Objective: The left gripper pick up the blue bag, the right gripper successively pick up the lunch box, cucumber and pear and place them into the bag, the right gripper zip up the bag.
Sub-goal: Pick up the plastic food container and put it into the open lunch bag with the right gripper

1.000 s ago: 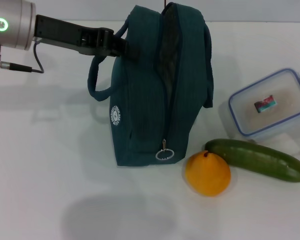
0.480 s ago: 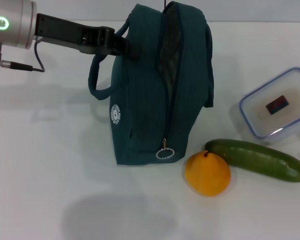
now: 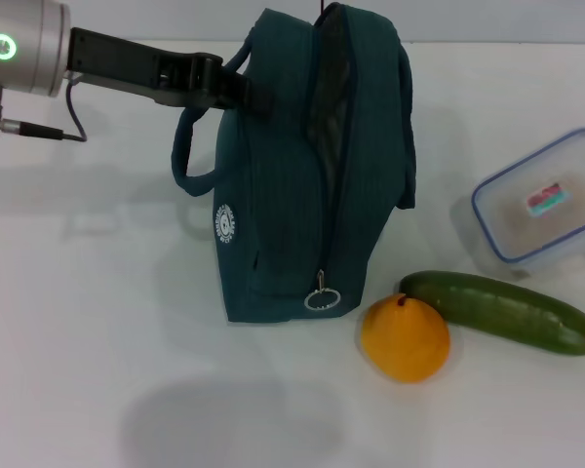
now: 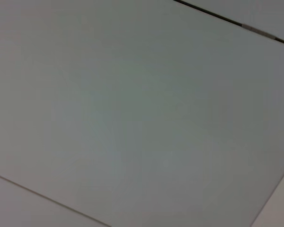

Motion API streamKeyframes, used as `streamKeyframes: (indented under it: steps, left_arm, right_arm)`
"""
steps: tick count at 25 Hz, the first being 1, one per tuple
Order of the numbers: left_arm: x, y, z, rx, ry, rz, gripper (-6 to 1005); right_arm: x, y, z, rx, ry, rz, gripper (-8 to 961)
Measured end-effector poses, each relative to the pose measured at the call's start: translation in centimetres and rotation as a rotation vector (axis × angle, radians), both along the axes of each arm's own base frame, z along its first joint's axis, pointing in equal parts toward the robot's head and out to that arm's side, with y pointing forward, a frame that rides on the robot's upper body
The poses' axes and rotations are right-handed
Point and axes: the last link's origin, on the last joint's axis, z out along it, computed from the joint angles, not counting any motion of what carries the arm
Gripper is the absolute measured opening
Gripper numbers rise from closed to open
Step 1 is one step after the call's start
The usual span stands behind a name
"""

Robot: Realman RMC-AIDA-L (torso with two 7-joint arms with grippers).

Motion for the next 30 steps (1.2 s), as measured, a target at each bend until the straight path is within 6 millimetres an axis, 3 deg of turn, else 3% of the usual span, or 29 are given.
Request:
streamKeyframes:
  steps: [30]
  left_arm:
    - [0.68,0.38,0.73,0.017,-0.001,-0.039,50]
  right_arm:
    - [-0.59,0.12,0.94,0.007,0.018,0.058,102]
